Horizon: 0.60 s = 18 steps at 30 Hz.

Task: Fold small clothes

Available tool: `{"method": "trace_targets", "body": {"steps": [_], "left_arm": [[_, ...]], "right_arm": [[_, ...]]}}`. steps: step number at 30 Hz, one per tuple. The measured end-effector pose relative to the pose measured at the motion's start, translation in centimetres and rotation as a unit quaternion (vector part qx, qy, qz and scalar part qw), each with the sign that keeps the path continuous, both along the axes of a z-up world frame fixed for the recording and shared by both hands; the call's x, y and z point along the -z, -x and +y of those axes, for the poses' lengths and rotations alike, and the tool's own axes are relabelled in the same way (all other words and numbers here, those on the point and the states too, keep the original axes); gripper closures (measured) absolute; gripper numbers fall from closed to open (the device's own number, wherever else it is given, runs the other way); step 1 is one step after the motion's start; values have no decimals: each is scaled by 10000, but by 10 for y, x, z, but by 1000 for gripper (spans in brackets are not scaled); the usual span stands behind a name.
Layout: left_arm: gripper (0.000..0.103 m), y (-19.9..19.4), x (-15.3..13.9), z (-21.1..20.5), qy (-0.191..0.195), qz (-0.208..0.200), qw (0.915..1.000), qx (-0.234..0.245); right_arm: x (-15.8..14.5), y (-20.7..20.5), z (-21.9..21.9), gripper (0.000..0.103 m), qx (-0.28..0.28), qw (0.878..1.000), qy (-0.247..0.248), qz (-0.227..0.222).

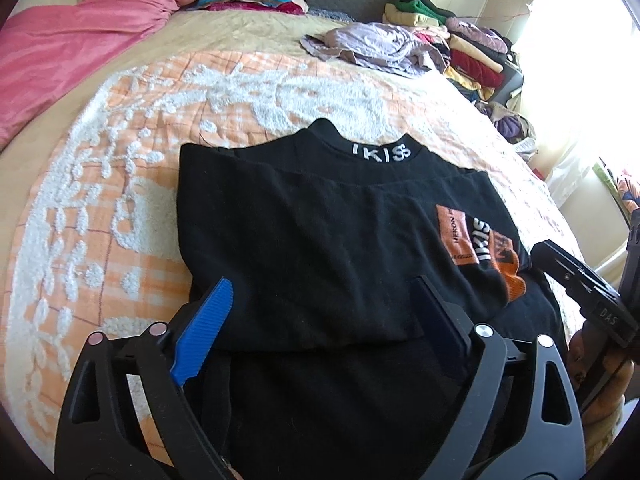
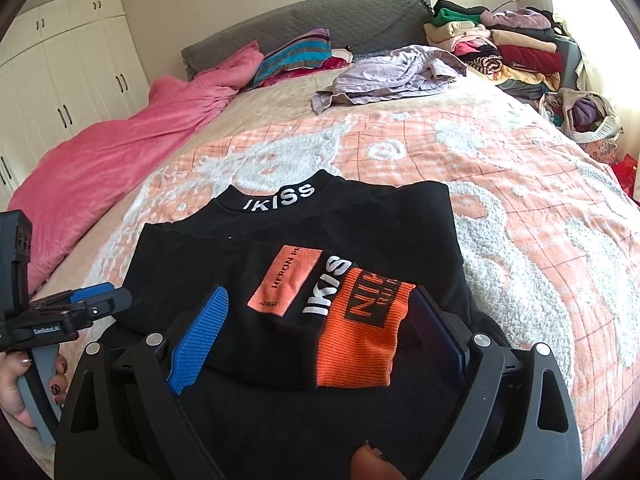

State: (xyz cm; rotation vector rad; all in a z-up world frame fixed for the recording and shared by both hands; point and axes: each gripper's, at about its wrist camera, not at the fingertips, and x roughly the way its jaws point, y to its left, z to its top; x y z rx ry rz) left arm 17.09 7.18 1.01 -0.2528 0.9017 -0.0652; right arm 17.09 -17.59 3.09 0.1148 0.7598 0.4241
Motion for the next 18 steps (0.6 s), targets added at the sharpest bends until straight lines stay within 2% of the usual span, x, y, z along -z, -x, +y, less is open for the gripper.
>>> {"method": "trace_targets", "body": {"steps": [3, 4, 18], "left_arm": [[13, 3, -5, 1, 38, -47, 10000, -52], [11, 5, -6, 2, 30, -55, 10000, -74], [10, 26, -26, 6, -66, -254, 9995, -162]], "right_arm": [[-2, 2, 1, 12, 0, 10000, -15, -43], [-3, 3, 1, 4, -13, 10000, -17, -56], [-16, 14, 2, 4, -46, 9995, -108, -277]]}}
